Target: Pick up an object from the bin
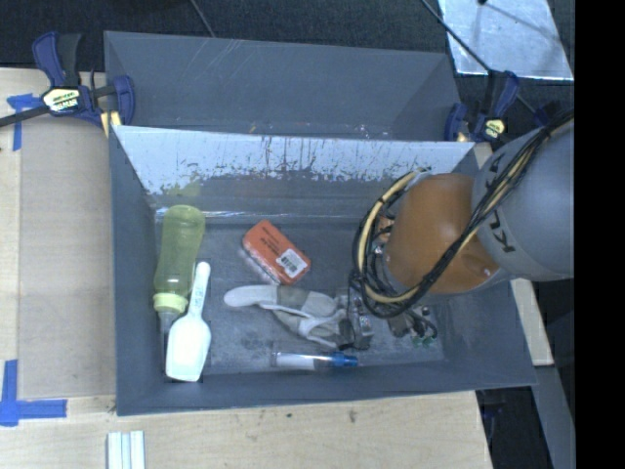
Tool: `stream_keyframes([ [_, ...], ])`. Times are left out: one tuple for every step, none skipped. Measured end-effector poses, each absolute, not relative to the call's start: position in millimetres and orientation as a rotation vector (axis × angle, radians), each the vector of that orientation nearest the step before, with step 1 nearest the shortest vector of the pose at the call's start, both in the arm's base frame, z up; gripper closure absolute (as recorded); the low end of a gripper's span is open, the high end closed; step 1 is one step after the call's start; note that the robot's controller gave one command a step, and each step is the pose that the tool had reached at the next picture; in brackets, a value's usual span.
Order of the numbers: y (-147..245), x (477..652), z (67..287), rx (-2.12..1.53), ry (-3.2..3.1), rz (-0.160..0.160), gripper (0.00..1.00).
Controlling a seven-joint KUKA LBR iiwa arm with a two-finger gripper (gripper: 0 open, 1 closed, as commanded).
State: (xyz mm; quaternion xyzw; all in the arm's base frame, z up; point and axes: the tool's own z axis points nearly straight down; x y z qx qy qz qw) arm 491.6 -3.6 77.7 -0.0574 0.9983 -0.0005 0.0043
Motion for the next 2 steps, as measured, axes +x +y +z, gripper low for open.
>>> stream_keyframes([
  [-4, 491.6, 78, -0.180, 3.128, -0.002, 1.00],
  [-6, 487.9, 100, -0.298, 3.132, 0.001, 1.00],
])
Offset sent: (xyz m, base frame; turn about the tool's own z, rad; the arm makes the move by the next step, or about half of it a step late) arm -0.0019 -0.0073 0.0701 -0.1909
